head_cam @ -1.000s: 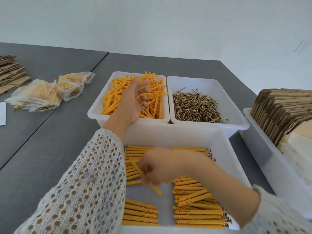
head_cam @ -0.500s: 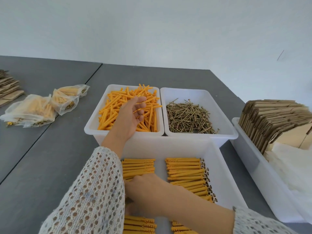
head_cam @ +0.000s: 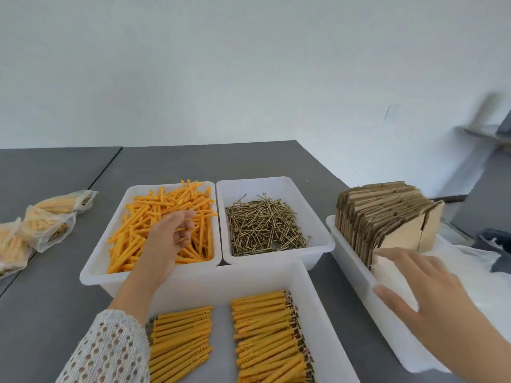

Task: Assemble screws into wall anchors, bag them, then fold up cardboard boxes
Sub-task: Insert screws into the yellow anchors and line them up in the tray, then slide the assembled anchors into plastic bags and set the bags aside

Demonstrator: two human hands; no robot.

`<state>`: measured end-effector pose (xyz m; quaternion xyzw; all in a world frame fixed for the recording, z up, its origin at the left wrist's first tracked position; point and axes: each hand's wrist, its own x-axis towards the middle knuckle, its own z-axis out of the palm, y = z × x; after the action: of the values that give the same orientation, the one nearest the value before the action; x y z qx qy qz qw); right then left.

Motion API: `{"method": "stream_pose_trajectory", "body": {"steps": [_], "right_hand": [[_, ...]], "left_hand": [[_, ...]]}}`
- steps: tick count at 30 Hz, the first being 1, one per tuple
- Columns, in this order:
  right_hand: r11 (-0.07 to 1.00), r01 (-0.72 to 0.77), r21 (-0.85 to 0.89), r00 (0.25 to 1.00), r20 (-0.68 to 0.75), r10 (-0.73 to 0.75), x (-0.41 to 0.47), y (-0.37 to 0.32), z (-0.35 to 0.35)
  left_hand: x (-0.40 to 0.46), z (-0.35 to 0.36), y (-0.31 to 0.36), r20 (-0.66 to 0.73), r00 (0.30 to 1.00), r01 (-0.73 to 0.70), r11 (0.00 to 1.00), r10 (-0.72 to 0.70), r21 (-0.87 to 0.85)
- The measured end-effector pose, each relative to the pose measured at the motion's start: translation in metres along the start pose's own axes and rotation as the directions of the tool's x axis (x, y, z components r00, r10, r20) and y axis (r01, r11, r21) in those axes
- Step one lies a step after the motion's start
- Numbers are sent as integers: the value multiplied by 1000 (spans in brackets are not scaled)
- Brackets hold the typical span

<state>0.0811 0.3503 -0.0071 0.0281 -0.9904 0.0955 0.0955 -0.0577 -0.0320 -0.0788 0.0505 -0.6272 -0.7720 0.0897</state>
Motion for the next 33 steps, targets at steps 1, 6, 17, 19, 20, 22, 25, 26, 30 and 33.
{"method": "stream_pose_trajectory", "body": {"steps": [1, 6, 17, 19, 20, 22, 25, 26, 30, 33], "right_hand": [[983, -120, -141, 985, 105, 135, -3, 20, -3], [960, -146, -240, 913, 340, 224, -22, 76, 15], [649, -306, 696, 913, 20, 408, -29, 90, 10], [550, -266, 792, 898, -4, 440, -28, 86, -1], [517, -212, 829, 887, -59, 457, -28, 81, -5], [563, -70, 824, 846, -250, 471, -32, 64, -14], [761, 219, 610, 840, -515, 172, -38, 16, -20], [811, 291, 508, 843, -537, 34, -39, -2, -17], [844, 470, 258, 840, -423, -339, -44, -66, 7], [750, 575, 327, 818, -246, -520, -51, -88, 29]], "left_hand": [[0, 0, -1, 10, 1000, -9, 1000, 9, 27], [-4, 5, -3, -26, 998, -51, 991, 55, 124], [-58, 77, 100, 283, 925, -281, 958, 255, 52], [-77, 88, 120, 341, 901, -309, 949, 268, 70], [-88, 94, 126, 358, 895, -316, 944, 266, 90], [-110, 104, 129, 406, 876, -360, 913, 260, 194], [-144, 124, 109, 555, 831, -167, 944, -21, 285], [-155, 132, 102, 606, 777, 3, 963, -173, 271], [-179, 133, 74, 682, 696, 259, 965, -222, 49], [-189, 115, 66, 435, 892, 62, 987, -122, 150]]}}
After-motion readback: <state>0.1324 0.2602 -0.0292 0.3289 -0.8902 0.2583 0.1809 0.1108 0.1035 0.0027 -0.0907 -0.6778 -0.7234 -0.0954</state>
